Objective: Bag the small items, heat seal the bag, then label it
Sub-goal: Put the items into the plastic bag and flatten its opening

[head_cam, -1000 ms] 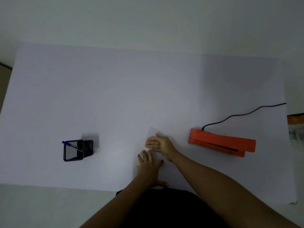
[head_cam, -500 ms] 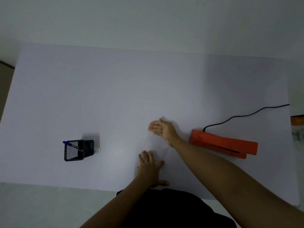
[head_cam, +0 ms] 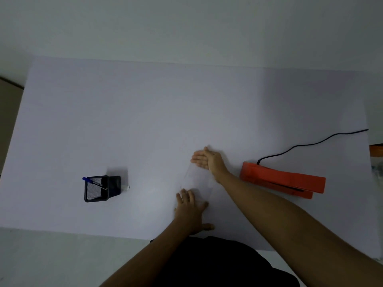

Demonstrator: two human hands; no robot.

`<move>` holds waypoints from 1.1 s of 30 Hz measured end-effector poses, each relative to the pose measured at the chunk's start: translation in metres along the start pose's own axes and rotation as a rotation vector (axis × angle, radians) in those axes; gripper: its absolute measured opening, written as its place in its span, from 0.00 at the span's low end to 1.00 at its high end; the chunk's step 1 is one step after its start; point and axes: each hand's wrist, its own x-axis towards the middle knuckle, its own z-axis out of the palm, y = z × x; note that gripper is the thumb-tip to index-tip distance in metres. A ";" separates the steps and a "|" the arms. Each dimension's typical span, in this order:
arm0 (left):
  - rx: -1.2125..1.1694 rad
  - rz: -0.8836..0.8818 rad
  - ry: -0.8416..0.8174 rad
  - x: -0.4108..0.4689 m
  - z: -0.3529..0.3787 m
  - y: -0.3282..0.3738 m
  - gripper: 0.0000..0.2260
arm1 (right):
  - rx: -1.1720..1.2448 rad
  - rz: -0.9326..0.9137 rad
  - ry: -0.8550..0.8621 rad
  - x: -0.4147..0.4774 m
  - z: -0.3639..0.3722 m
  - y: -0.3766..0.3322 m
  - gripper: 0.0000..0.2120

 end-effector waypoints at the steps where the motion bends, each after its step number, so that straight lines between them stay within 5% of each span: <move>1: 0.004 0.000 0.004 0.000 0.000 0.000 0.42 | 0.009 -0.017 0.014 0.001 -0.004 -0.004 0.25; 15: -0.018 -0.024 0.054 0.000 0.004 0.002 0.44 | -0.045 0.031 0.002 -0.078 -0.014 0.082 0.22; 22: -0.008 -0.012 0.037 0.000 0.005 0.001 0.41 | -0.078 0.086 0.031 -0.062 -0.016 0.061 0.24; 33: 0.043 -0.018 0.030 0.000 0.001 0.003 0.42 | -0.095 -0.232 0.293 -0.033 -0.030 0.030 0.15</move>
